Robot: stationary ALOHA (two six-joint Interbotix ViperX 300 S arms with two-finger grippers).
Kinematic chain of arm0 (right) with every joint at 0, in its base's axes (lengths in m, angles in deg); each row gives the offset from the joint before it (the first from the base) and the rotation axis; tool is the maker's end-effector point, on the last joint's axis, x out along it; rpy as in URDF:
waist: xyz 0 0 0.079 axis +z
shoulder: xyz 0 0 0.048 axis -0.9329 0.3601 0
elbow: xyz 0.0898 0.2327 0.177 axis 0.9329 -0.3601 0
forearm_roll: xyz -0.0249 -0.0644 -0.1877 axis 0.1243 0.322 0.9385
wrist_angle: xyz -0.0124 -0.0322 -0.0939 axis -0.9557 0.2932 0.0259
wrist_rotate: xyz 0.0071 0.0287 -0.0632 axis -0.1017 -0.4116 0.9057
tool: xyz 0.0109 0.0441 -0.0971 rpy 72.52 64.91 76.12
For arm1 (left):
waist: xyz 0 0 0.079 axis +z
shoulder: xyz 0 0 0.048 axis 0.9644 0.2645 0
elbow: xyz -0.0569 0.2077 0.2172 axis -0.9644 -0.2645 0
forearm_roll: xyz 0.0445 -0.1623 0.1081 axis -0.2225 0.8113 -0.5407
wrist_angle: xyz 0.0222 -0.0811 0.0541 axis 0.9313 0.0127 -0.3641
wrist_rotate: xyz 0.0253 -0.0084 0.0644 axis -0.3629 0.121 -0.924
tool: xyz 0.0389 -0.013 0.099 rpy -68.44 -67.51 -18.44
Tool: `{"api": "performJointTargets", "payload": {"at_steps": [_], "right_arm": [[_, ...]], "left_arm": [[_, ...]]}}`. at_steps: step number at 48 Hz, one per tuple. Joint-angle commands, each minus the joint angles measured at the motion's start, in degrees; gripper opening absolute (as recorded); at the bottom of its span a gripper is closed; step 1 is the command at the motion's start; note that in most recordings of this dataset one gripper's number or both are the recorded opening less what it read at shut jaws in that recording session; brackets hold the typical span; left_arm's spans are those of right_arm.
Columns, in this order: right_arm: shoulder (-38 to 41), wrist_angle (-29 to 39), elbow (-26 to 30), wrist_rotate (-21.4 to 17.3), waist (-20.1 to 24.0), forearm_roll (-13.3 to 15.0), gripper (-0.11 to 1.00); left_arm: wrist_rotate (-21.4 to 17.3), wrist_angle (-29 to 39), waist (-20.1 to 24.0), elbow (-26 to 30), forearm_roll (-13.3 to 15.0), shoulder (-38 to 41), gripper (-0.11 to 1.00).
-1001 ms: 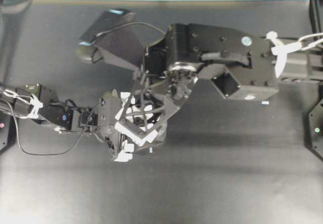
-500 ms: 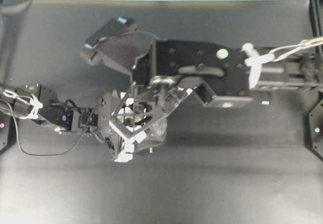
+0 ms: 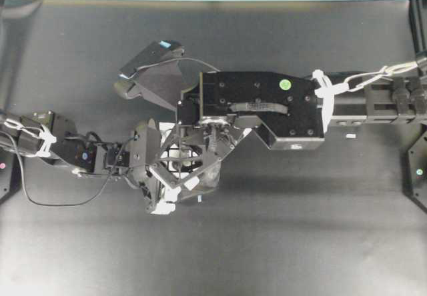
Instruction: Open the bottle cap by holding the bottle with the left arm and twisting the cap with the right arm.
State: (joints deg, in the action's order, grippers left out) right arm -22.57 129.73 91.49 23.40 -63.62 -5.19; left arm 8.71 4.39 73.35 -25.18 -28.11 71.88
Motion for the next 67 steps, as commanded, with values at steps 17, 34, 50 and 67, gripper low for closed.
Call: {"api": "performJointTargets", "payload": {"at_steps": [17,34,50,67], "right_arm": [[-0.62,-1.49,-0.62,0.09,0.97,0.18,0.38],[-2.29,-4.13,-4.13,16.96,0.09,0.18,0.38],[-2.29,-5.98,-3.96,46.32,0.00,0.18,0.38],[-2.46,-5.71,-3.96,60.12,-1.49,0.18,0.38]], "left_arm": [[0.09,0.18,-0.53,0.26,-0.26,-0.18,0.81],[0.09,0.26,-0.53,0.26,-0.18,-0.18,0.81],[0.09,0.26,-1.85,0.26,-0.18,-0.09,0.81],[0.00,1.14,-1.85,1.76,-0.18,0.09,0.81]]}}
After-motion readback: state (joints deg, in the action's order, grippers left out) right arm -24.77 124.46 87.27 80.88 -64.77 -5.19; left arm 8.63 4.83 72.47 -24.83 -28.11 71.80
